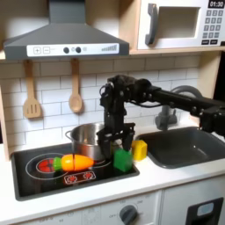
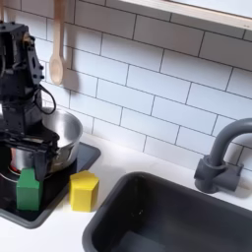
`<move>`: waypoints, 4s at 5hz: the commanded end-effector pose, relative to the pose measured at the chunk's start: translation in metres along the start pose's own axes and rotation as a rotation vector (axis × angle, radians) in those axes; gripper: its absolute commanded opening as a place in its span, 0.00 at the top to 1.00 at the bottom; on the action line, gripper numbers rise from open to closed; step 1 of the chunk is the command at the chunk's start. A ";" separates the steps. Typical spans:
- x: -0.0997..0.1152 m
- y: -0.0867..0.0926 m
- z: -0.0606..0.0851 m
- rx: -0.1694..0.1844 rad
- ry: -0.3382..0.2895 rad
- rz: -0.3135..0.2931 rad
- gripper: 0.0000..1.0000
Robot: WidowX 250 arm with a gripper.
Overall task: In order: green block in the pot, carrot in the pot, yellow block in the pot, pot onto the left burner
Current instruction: 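Put the green block in the pot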
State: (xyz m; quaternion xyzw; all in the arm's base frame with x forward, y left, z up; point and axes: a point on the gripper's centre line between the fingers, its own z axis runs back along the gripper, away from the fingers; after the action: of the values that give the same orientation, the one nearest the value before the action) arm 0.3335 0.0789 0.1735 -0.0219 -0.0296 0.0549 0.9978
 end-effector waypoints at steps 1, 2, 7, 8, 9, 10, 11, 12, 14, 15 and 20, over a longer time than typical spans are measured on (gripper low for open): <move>0.003 -0.012 -0.002 -0.003 0.000 -0.022 0.00; 0.004 -0.015 0.002 -0.006 -0.011 -0.025 0.00; -0.013 -0.012 -0.015 -0.007 0.021 -0.017 0.00; -0.014 -0.013 -0.016 -0.004 -0.004 0.000 1.00; -0.016 -0.013 -0.012 0.002 -0.019 0.010 1.00; -0.018 -0.013 -0.014 -0.001 -0.020 0.014 1.00; -0.018 -0.013 -0.009 0.004 -0.033 0.015 1.00; -0.017 -0.012 -0.001 0.003 -0.047 0.021 1.00; -0.012 -0.009 0.018 -0.004 -0.089 0.036 1.00; -0.010 0.002 0.027 -0.005 -0.104 0.065 1.00; 0.019 0.014 0.079 -0.030 -0.172 0.028 1.00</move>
State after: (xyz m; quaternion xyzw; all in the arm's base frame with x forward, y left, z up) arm 0.3451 0.0996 0.2513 -0.0326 -0.1135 0.0722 0.9904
